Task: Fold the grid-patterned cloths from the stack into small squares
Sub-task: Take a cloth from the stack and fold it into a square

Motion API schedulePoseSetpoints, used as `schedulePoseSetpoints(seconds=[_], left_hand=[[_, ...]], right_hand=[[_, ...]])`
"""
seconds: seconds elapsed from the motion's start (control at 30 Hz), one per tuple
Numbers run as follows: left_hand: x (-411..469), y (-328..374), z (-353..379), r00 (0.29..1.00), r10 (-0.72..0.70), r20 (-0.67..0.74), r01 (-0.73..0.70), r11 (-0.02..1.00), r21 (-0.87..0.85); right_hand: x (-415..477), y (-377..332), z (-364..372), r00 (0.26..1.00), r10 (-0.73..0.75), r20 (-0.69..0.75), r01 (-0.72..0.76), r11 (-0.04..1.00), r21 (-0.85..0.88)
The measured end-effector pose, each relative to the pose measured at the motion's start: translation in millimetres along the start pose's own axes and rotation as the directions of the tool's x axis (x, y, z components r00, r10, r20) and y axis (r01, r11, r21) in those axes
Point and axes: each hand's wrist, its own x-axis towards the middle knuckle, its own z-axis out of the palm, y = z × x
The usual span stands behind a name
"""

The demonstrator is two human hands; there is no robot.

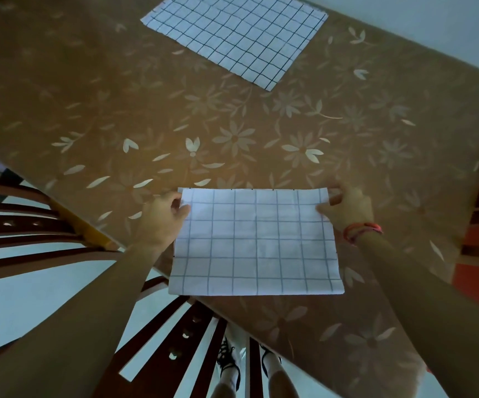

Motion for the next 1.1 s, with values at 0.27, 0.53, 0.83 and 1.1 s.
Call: schedulePoseSetpoints(seconds=[0.27,0.53,0.83,1.1], left_hand=[[-83.8,15.3,20.4,0.935,0.332,0.126,-0.353,0.901,0.25],[-192.9,20.6,68.2,0.812,0.445,0.378,-0.566,0.759,0.321],[-196.6,20.2,80.9,0.822,0.397,0.408,-0.543,0.764,0.349],[-199.0,18.3,88.4,0.847,0.357,0.393,-0.503,0.777,0.379]], right_hand=[[-62.5,-4.7,13.7,0.962,-0.261,-0.081,0.24,0.949,-0.205],[-172.8,10.2,65.0,0.833,-0.529,0.16,0.548,0.752,-0.367],[-187.8,12.9,91.7,0.791,-0.531,0.304,0.611,0.654,-0.446],[-183.6,18.5,96.8,0.774,-0.52,0.361,0.633,0.629,-0.452]])
